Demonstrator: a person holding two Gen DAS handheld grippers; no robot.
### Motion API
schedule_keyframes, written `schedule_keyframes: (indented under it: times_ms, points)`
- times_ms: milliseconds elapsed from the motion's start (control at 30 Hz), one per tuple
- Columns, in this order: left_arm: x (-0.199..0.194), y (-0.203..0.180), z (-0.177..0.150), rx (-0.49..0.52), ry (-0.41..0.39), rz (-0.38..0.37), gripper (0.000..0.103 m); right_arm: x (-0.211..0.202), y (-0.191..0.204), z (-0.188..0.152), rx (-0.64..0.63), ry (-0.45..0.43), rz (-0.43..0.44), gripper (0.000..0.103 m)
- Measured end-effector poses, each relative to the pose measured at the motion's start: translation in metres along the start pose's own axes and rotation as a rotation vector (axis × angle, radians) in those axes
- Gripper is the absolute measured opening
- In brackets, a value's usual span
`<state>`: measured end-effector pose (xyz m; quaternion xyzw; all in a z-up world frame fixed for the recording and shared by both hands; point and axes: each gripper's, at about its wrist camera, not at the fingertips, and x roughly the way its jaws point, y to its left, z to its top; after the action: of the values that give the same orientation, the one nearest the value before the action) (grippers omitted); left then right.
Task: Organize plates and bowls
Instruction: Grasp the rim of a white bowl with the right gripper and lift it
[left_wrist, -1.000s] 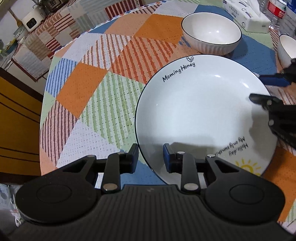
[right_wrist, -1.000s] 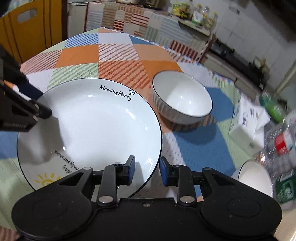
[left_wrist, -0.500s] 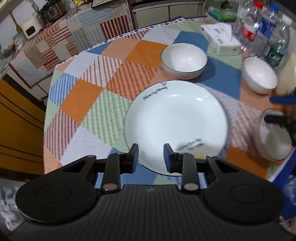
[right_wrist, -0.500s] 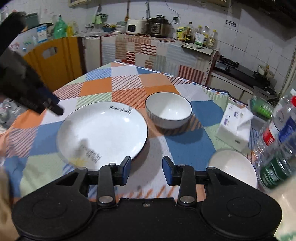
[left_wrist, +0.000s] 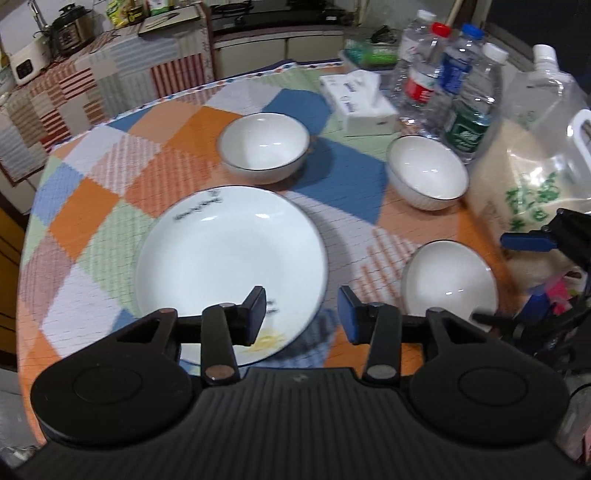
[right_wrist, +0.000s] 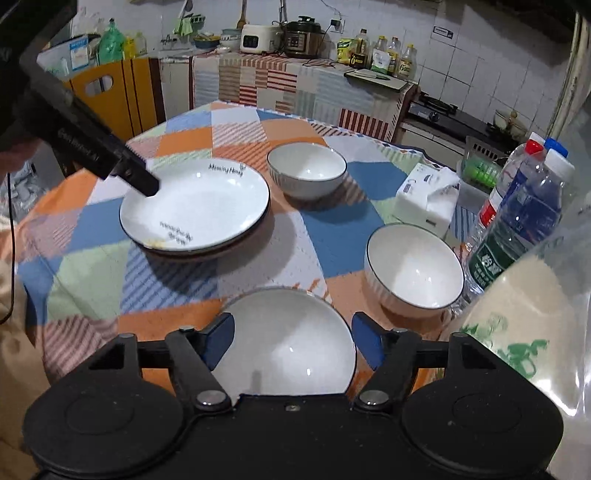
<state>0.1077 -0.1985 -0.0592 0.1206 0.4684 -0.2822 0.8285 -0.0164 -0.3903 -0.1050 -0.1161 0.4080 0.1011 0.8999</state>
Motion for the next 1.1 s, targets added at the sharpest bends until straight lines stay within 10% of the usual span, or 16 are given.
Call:
schedule_keyframes:
  times_ms: [833, 1100]
  points:
    - [0.071, -0.050, -0.029, -0.030, 0.048, -0.165, 0.053, 0.057, 0.009, -0.056, 0.101, 0.103, 0.031, 0.098]
    - [0.085, -0.050, -0.028, -0.062, 0.071, -0.252, 0.012, 0.070, 0.013, -0.061, 0.097, 0.024, -0.010, 0.098]
